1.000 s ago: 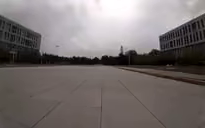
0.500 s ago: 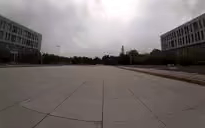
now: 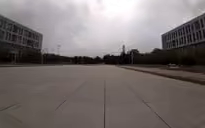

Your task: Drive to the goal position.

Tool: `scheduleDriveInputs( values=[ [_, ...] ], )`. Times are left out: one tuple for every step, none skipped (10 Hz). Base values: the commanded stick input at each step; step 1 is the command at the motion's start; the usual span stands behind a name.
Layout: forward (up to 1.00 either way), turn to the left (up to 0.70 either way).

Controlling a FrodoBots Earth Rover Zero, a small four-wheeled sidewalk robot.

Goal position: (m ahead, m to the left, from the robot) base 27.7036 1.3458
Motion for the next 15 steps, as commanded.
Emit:
scheduleDriveInputs(
  values=[
    [0.7, 0.0],
    [0.7, 0.0],
    [0.7, 0.0],
    [0.7, 0.0],
    [0.7, 0.0],
    [0.7, 0.0],
    [0.7, 0.0],
    [0.7, 0.0],
    [0.7, 0.0],
    [0.7, 0.0],
    [0.7, 0.0],
    [0.7, 0.0],
    [0.7, 0.0],
    [0.7, 0.0],
    [0.7, 0.0]
  ],
)
